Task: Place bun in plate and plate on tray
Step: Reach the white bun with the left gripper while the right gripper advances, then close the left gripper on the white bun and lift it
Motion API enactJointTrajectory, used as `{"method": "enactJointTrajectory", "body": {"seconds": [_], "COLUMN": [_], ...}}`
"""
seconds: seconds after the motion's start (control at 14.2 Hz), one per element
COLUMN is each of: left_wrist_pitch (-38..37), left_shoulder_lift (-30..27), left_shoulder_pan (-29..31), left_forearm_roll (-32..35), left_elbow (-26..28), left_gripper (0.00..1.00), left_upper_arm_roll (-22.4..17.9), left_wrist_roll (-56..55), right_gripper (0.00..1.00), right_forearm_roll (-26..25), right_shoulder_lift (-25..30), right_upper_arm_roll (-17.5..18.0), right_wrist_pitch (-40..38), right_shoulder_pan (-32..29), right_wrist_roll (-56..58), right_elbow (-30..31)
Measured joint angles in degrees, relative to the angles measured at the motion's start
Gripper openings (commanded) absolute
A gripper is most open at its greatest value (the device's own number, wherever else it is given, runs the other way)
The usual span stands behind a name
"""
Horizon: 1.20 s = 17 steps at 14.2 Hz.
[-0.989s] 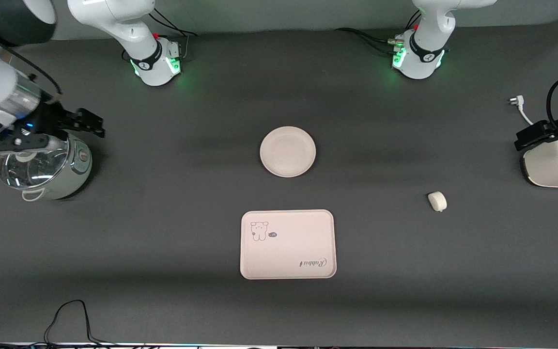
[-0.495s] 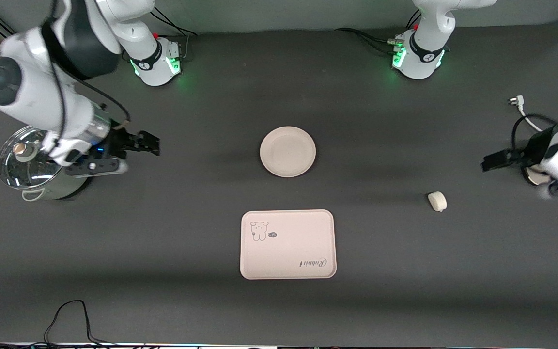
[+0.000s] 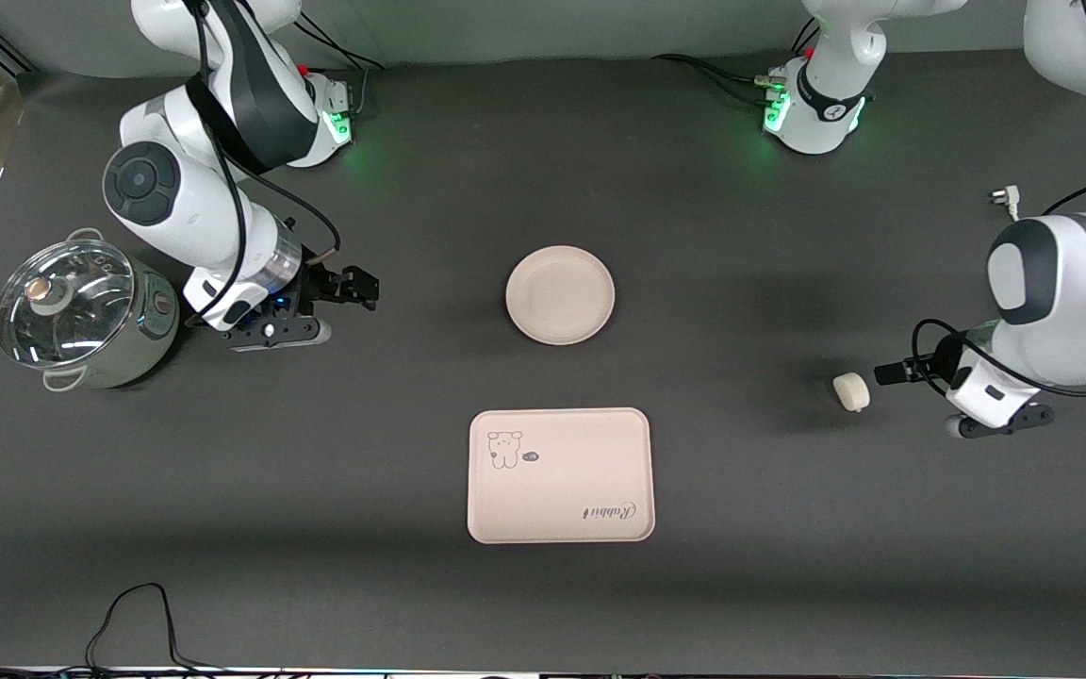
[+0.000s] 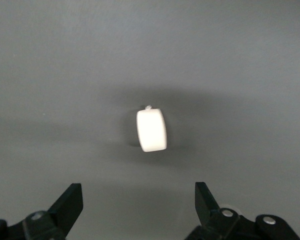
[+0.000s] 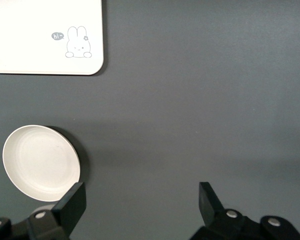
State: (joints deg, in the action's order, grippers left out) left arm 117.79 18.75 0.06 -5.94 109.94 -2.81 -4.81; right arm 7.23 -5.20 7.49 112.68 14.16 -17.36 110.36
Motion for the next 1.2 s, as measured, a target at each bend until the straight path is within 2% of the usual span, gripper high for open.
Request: {"method": "enactJointTrajectory", "body": {"seconds": [0.21,0.35,0.78,1.2], "left_wrist_pitch": [5.7,8.5,16.5,17.5], "left_shoulder_lift": [0.4,1.9,8.4,9.3], "left_shoulder_pan": [0.0,-0.3,-1.3,-2.5], "left_forearm_roll": [0.1,0.1,0.0,0.0], "left_elbow": [4.9,6.2,6.5,6.5], "left_gripper": [1.00,1.00,1.00,0.95], "left_upper_arm_roll": [0.1,0.3,0.7,0.9], "left_wrist_roll": [0.0,0.0,-0.1,-2.7], "right_gripper": [1.00,1.00,1.00,1.00], "right_forearm_roll": [0.0,0.0,0.0,0.0], "right_shoulder_lift": [-1.4,-1.9,-2.1,-2.4], "right_upper_arm_roll": [0.4,0.4,0.4,0.4], "right_wrist_pitch": [1.2,1.2,1.3,1.3], "right_shoulder_pan": [0.0,0.0,0.0,0.0], "right_wrist_roll": [0.0,0.0,0.0,0.0], "right_elbow": [0.0,0.0,0.0,0.1]}}
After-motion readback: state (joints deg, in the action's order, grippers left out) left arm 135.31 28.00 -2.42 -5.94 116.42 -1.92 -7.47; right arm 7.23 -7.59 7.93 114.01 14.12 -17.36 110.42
